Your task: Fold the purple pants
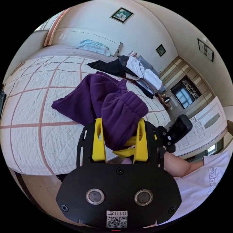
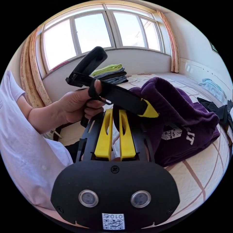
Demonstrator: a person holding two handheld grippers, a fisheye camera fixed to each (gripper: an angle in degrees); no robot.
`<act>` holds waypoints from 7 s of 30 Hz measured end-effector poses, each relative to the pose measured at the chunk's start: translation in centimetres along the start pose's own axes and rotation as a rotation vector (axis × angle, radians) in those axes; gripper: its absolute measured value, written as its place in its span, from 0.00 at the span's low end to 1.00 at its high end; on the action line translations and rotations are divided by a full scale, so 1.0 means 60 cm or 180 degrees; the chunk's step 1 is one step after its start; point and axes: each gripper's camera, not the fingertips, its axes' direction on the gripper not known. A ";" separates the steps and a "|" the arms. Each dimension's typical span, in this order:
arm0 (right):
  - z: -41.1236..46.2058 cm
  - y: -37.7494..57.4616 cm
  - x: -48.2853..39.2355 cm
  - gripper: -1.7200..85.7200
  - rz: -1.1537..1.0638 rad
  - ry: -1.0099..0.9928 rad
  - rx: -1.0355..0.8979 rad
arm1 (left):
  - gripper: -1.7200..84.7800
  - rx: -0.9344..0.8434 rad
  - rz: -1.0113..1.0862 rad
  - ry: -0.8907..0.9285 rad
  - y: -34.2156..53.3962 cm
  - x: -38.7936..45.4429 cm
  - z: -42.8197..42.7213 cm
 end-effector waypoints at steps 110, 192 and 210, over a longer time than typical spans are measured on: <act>-0.374 0.064 0.220 0.10 0.2444 0.0417 0.0096 | 0.15 -0.0050 0.1700 -0.1195 0.303 0.301 -0.066; -0.264 0.647 0.255 0.07 0.4114 0.1151 0.1274 | 0.12 0.0812 -0.1005 0.0410 0.209 -0.384 -0.403; -0.340 0.520 0.097 0.06 0.2812 0.1686 0.1661 | 0.09 0.1069 -0.1666 0.0539 0.193 -0.488 -0.369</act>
